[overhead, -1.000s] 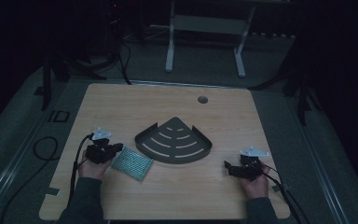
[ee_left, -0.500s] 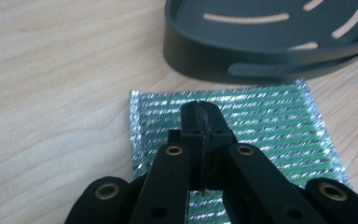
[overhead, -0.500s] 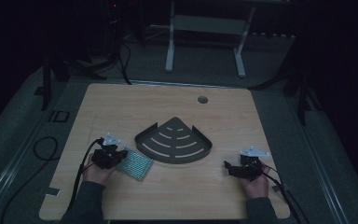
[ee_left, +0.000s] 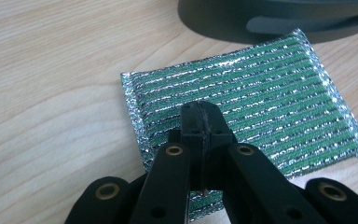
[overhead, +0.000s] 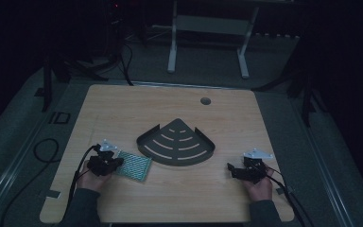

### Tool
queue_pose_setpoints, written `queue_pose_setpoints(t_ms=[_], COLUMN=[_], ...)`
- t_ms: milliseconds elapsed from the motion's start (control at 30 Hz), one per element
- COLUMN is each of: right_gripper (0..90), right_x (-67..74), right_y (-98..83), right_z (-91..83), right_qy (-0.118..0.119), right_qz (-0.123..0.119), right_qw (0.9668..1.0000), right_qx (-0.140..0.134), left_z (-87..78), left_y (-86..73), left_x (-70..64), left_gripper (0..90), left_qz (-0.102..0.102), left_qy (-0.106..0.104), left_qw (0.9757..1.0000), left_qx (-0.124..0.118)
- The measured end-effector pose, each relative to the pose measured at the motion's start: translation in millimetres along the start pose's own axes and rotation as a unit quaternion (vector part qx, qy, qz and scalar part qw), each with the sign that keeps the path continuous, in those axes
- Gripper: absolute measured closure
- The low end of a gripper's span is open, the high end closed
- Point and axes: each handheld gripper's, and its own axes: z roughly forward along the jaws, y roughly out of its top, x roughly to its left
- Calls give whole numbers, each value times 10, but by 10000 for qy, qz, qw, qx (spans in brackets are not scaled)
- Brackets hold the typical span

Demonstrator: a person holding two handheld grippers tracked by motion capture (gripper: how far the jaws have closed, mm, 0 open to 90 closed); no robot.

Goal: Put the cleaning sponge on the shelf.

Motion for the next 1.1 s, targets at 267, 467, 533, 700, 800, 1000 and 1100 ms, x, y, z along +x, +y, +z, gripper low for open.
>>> queue_pose_setpoints(t_ms=[267,467,533,700,800,1000,1100], right_gripper=[186,186,186,186,186,186,186], right_x=[0,0,0,1,1,0,1], right_y=[0,0,0,0,1,1,1], right_z=[-1,-1,-1,0,-1,0,0], right_qy=[-1,-1,-1,-3,-2,-1,0], right_qz=[2,-1,-1,4,3,2,3], right_qw=[10000,10000,10000,10000,10000,10000,10000], right_qx=[7,5,5,4,4,4,4], left_z=[-102,-218,-234,-262,-262,-232,-213], left_y=[-109,-238,-254,-284,-285,-231,-150], left_x=[45,59,33,-39,-63,-77,-87], left_gripper=[899,885,872,857,856,789,768], left_qz=[-81,-262,-244,-190,-162,-122,20], left_qy=[94,117,107,39,11,-145,-136], left_qw=[9999,9995,9996,9996,9996,9995,9996], left_qx=[63,114,126,198,219,235,251])
